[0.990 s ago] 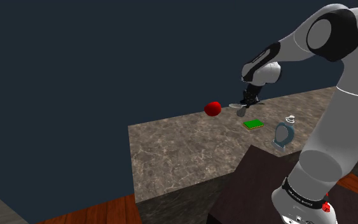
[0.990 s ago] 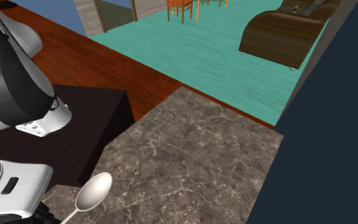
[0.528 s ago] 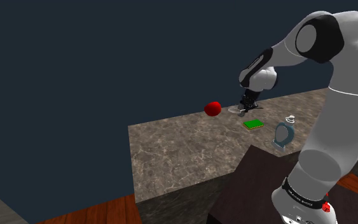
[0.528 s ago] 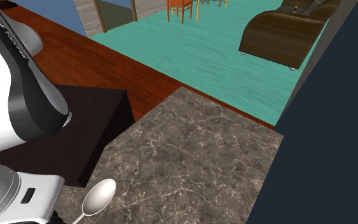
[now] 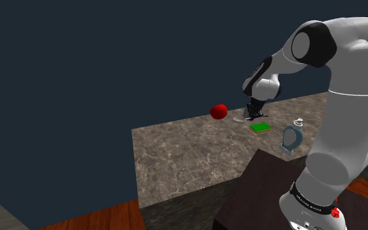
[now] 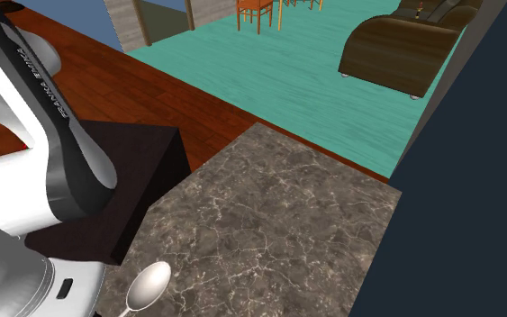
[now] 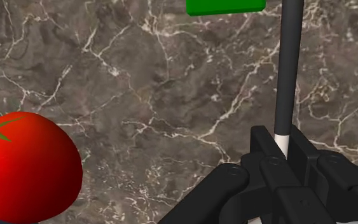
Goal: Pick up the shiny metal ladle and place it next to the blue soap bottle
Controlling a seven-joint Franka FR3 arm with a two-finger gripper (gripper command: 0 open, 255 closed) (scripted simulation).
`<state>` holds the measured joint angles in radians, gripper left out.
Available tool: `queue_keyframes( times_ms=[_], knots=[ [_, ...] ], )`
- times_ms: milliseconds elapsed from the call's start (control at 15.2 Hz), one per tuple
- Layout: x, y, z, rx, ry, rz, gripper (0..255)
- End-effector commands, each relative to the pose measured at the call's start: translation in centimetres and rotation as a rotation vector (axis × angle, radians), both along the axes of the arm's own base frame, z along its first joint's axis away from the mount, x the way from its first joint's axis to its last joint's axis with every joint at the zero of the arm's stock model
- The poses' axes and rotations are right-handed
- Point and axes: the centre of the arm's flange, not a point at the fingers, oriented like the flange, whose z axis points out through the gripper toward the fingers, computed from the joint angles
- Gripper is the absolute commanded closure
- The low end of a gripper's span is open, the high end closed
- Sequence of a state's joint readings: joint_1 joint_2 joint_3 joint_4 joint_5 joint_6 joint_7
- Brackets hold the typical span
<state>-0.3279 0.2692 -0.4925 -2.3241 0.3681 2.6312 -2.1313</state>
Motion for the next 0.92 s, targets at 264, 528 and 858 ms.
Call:
queue_keyframes(
  times_ms=[264, 528, 858],
  knots=[
    [0.1, -0.1, -3.2, 0.0, 0.0, 0.0, 255],
    [0.1, -0.1, -5.3, 0.0, 0.0, 0.0, 255],
    [0.1, -0.1, -8.0, 0.0, 0.0, 0.0, 255]
  ],
)
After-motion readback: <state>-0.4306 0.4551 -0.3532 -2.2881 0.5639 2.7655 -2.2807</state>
